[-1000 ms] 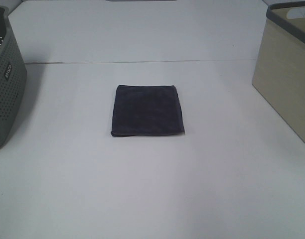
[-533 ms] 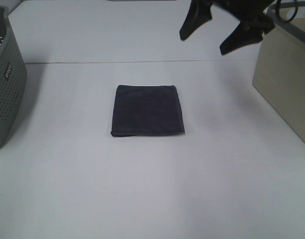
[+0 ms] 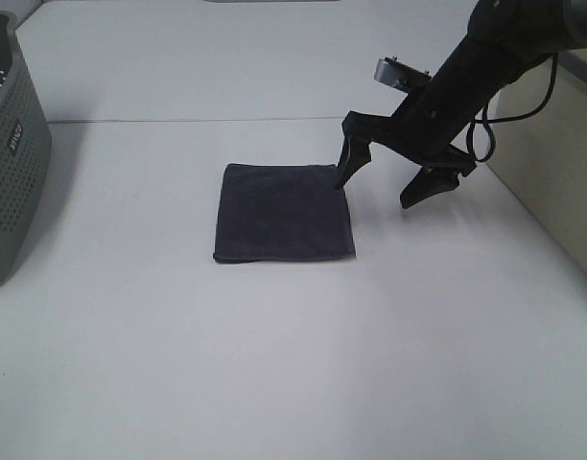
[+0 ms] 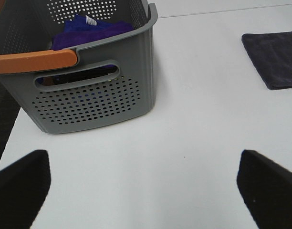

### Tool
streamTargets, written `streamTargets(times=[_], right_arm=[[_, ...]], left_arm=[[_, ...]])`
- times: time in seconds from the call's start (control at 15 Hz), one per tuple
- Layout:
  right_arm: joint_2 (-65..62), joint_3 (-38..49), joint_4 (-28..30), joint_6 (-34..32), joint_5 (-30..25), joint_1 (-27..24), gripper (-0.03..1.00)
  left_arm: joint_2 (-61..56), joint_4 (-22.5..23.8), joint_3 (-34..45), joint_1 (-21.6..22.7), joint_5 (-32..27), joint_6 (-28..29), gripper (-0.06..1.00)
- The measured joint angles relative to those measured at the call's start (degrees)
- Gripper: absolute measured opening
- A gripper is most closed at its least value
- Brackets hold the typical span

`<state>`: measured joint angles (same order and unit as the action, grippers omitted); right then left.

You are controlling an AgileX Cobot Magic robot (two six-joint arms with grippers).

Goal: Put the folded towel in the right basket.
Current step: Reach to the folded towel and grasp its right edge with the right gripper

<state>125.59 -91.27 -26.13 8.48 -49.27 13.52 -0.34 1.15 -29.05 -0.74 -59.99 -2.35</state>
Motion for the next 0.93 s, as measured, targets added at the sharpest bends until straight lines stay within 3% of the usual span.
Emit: streamTargets(times=[0.53,0.73,0.87,0.93], right_arm=[[5.4,-0.2,-3.5,0.1,1.8,0.3,0.91],[7.8,-1.4,-7.8,0.1,3.7,3.2,0.89],[10.1,-1.9,-14.3,0.1,8.9,7.5,0.77],[11.2,-2.0,-16.3,0.1,13.4,10.1,0.65]], left_arm=[[0.0,0.0,0.0,0.0,0.0,0.0,0.99],[0.0,-0.1,0.0,0.0,0.0,0.0,0.99],[0.0,-0.1,0.0,0.0,0.0,0.0,0.99],[0.0,-0.1,0.0,0.0,0.0,0.0,0.99]])
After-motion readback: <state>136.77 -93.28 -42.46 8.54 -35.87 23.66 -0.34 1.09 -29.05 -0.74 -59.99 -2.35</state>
